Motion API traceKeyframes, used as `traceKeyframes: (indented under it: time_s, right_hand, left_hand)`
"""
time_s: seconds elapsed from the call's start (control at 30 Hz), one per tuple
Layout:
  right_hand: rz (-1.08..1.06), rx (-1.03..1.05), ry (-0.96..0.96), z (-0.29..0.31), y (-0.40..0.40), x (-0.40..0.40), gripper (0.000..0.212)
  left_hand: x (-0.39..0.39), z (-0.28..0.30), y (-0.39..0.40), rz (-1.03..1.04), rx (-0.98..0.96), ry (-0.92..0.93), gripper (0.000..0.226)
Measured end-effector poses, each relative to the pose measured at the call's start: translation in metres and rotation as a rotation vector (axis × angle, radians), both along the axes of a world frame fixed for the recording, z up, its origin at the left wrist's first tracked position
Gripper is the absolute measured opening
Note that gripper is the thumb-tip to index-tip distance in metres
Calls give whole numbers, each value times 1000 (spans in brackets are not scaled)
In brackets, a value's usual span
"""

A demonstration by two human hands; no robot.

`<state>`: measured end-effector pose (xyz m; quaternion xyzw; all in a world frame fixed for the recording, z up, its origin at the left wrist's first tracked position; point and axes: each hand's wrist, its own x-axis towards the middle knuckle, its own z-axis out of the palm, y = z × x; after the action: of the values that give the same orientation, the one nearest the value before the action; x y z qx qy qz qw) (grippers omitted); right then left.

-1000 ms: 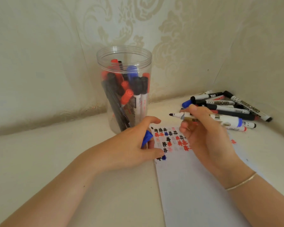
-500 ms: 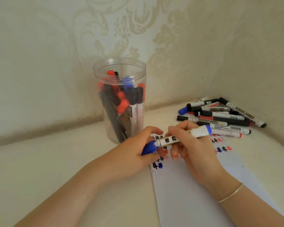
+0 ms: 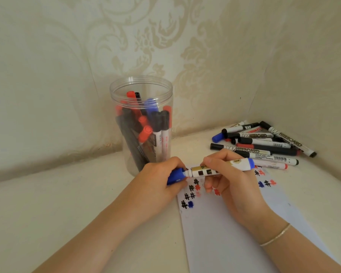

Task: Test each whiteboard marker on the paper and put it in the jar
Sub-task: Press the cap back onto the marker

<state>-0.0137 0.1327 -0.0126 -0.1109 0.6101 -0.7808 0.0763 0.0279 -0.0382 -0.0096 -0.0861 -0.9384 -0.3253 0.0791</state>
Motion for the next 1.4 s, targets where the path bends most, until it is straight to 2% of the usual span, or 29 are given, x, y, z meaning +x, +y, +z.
traceKeyframes:
  time_s: [0.07, 0.2, 0.23, 0.33, 0.4, 0.43, 0.53, 0.63, 0.73, 0.93, 1.07, 1.17, 1.3, 1.4]
  right_hand:
    - [44, -13, 4, -2, 0, -1, 14]
    - [207, -139, -37, -3, -2, 1, 46]
    - [209, -191, -70, -2, -2, 2, 49]
    - [83, -231, -117, 0, -4, 1, 35]
    - [-58, -159, -76, 0, -4, 0, 11]
    - [-149, -94, -41, -1, -3, -3, 8]
    - [-319, 147, 123, -3, 0, -3, 17]
    - [-297, 307, 314, -7, -7, 2, 29]
    - [-296, 383, 410, -11, -16, 5, 39]
    - [-317, 445, 475, -22, -17, 8, 48]
    - [-306, 466, 528, -25, -18, 8, 47]
    - [-300, 494, 568, -27, -18, 6, 46]
    - [-325, 521, 518, -24, -19, 7, 46]
    - [-323, 442, 322, -17, -18, 5, 47]
  left_hand:
    - [0, 0, 0, -18, 15, 10, 11]
    - [1, -1, -4, -69, 54, -6, 11]
    - [0, 0, -5, -69, 68, -1, 13]
    - [1, 2, -4, -84, 183, -23, 17]
    - [2, 3, 1, -94, 312, -50, 15]
    - [3, 4, 3, -92, 366, -62, 16]
    - [4, 5, 10, -34, 505, -72, 24]
    - [2, 3, 14, 164, 590, 18, 34]
    - [2, -3, 16, 286, 638, 77, 38]
    - [5, -12, 20, 358, 656, 86, 36]
    - [8, -9, 24, 362, 634, 102, 50]
    - [8, -8, 24, 370, 624, 109, 51]
    - [5, -12, 21, 344, 605, 122, 44]
    - [6, -13, 24, 303, 528, 144, 35]
